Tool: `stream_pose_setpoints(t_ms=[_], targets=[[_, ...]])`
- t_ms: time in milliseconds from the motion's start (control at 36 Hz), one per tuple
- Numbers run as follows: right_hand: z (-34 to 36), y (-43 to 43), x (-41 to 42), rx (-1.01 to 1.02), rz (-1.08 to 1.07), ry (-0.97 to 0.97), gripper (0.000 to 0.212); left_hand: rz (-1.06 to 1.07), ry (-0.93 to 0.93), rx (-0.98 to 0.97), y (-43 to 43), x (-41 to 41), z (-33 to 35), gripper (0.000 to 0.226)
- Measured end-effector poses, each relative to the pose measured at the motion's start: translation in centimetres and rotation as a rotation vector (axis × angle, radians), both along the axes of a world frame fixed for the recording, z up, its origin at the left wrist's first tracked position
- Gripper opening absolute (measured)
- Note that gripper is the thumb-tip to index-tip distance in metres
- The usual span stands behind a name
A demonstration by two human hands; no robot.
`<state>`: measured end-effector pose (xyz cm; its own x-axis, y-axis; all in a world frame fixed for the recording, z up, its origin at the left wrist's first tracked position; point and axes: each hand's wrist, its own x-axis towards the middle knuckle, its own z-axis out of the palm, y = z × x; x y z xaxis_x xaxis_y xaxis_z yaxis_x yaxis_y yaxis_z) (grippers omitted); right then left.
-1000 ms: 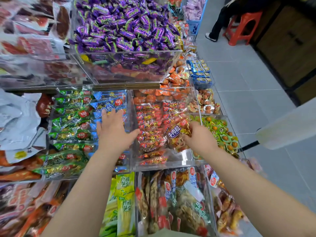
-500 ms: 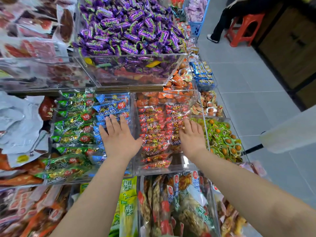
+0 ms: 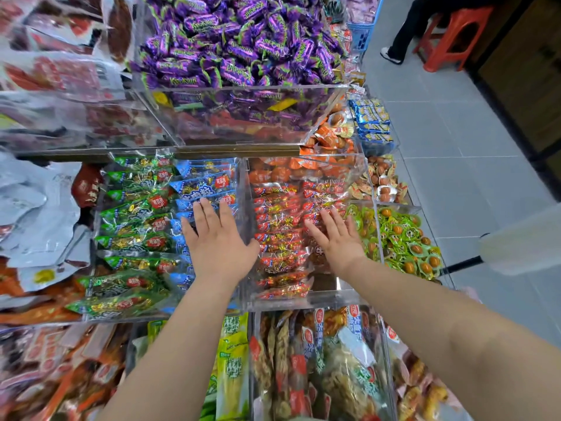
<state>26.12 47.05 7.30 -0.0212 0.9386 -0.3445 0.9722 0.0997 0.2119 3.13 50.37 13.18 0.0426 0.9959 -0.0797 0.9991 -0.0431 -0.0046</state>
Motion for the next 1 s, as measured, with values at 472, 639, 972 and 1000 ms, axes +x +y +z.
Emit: stream_pose_setpoints(t_ms=[472, 639, 972, 1000], targets=[[0.7, 2.3, 0.3, -0.111, 0.115, 0.054, 0.123, 0.007, -0.001, 0.009, 0.1, 0.0, -0.4, 0.097], [1.2, 1.9, 0.2, -0.146, 0.096, 0.022, 0.13, 0.005, -0.019, 0.011, 0.1, -0.1, -0.4, 0.097], [0.7, 2.3, 0.7, -0.129, 0.035, -0.071, 0.116, -0.003, -0.007, 0.024, 0.2, -0.2, -0.9, 0.096], [0.7, 2.4, 0.7, -0.133, 0.031, -0.067, 0.117, -0.002, -0.002, 0.017, 0.2, -0.2, -0.9, 0.097]])
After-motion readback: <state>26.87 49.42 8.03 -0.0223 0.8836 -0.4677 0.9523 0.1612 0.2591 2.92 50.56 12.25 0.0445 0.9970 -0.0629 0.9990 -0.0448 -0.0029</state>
